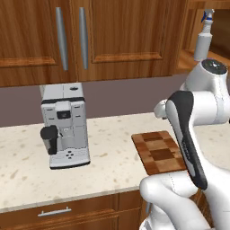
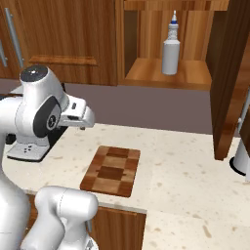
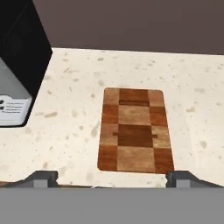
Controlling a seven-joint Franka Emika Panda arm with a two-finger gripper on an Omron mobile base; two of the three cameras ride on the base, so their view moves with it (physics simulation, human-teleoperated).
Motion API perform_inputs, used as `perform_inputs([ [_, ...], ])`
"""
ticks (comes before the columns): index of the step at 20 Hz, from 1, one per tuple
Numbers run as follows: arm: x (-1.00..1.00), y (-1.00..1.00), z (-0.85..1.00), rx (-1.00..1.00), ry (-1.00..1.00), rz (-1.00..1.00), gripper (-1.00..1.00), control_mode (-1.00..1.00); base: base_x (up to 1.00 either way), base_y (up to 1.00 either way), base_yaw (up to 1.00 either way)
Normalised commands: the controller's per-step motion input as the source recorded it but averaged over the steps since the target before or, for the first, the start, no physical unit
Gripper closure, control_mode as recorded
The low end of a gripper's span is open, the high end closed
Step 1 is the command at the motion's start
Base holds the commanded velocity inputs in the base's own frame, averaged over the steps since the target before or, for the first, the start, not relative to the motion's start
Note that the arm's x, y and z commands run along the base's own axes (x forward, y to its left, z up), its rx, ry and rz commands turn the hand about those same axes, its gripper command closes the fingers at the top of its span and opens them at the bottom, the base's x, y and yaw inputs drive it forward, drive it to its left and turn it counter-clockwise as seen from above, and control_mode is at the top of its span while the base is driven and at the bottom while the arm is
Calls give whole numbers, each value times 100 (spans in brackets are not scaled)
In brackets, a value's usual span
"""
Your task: Grab the spray bottle from the cabinet, then place it next to the cutting board for sanitizing. Then grab the dish brush from the countertop next to the sink and place it next to the cutting board.
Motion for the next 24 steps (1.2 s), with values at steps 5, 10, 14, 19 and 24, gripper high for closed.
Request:
perform_inputs([
  [5, -58, -60, 42, 0, -33, 0, -100, -100, 0, 0, 0],
  [10, -32, -47, 63, 0, -39, 0, -100, -100, 0, 0, 0],
  [14, -22, -28, 67, 0, -39, 0, -100, -100, 0, 0, 0],
  [19, -10, -23, 65, 0, -21, 0, -100, -100, 0, 0, 0],
  [24, 0, -30, 47, 0, -7, 0, -100, -100, 0, 0, 0],
])
